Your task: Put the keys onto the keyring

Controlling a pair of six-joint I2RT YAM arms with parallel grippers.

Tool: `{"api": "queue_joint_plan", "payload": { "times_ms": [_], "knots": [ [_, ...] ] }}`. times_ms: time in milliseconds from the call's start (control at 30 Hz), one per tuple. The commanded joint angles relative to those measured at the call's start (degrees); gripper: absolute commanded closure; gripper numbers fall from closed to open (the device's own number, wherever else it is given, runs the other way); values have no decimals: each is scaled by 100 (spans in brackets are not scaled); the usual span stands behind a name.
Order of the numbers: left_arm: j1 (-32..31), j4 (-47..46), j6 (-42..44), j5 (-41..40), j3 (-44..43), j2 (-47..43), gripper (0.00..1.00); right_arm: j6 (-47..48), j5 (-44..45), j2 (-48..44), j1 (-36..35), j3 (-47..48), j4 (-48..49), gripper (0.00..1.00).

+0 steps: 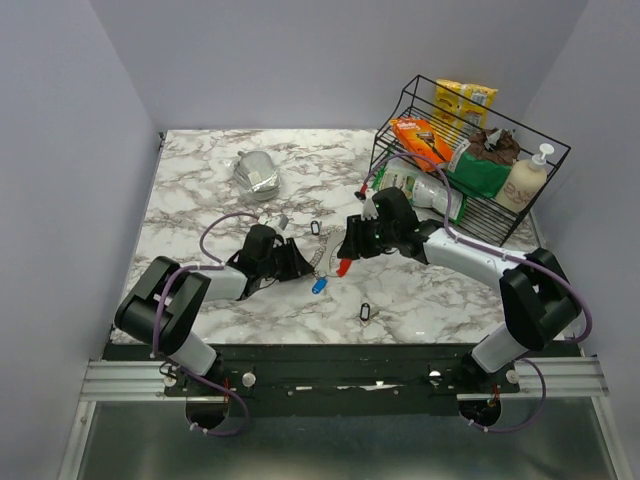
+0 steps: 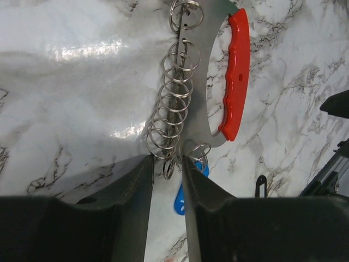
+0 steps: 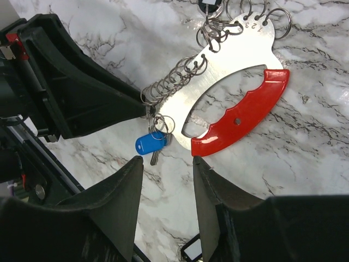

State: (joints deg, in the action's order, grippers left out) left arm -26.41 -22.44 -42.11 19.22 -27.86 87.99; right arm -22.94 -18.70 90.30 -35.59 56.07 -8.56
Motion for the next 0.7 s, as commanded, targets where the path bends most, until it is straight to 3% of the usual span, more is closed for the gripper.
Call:
{"api": "queue_joint_plan", "payload": {
  "times_ms": [0, 467, 667],
  "knots": [
    [-92, -200, -113, -103, 43, 368, 67, -18, -152, -136, 26, -158, 126, 50],
    [-109, 635, 177, -481, -62, -53, 70, -18, -292, -74, 26, -176, 188, 49],
    [-110, 469, 10, -437, 52, -115, 70, -18, -345, -21, 35, -193, 223, 49]
  ]
}}
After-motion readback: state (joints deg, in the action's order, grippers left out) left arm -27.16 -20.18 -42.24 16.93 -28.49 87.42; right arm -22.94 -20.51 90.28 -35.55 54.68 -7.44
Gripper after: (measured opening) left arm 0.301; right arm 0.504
